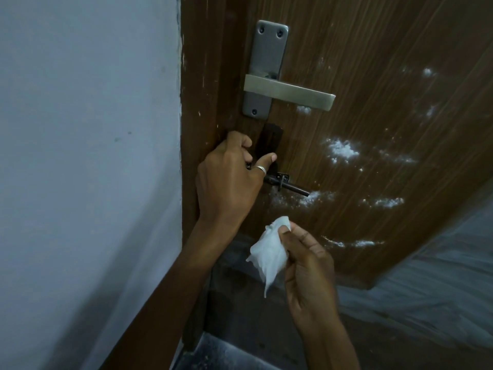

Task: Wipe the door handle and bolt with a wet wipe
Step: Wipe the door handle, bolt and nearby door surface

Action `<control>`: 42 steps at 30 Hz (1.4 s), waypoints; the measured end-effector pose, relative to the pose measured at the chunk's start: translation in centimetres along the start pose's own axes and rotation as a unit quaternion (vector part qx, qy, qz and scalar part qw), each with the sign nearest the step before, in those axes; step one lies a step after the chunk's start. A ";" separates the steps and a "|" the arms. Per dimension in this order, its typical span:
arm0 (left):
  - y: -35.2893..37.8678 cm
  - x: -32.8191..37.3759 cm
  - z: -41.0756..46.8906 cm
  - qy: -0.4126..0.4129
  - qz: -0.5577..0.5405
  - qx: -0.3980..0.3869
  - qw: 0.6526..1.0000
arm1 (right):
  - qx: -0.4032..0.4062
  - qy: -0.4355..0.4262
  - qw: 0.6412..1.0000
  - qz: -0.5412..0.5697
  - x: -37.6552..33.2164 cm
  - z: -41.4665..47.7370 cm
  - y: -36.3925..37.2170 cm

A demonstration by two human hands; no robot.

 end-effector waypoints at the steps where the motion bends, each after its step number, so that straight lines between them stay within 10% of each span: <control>1: 0.0 -0.1 0.1 0.002 0.003 -0.003 1.000 | 0.000 -0.003 1.000 -0.011 -0.1 0.0 0.2; 10: -3.0 -2.7 -4.3 -0.022 -0.001 0.108 0.994 | 0.007 -0.122 0.958 -0.259 1.6 0.7 1.4; 17: -2.0 -5.8 -7.2 -0.020 -0.001 0.137 0.990 | 0.103 -0.429 0.773 -0.456 2.2 3.6 5.2; 23: -2.1 -6.5 -7.2 0.018 0.019 0.117 0.993 | 0.059 -0.486 0.623 -0.610 2.3 5.7 7.7; 32: -1.7 -6.9 -7.1 0.021 -0.006 0.124 0.992 | 0.094 -0.497 0.630 -0.589 0.0 3.0 7.1; 38: -1.9 -6.5 -7.1 0.012 -0.007 0.125 0.992 | 0.058 -0.450 0.525 -0.720 1.1 5.0 8.3; 42: -1.9 -6.5 -7.1 0.009 -0.003 0.120 0.993 | 0.078 -0.434 0.532 -0.723 1.1 4.7 7.2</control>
Point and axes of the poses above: each hand's wrist, its own z-axis towards the middle knuckle, its own y-axis out of the palm, x = y × z, the point moved 1 cm from there along z, towards the middle knuckle, and after that the axes turned 6 degrees about -z, right-handed, at the moved point
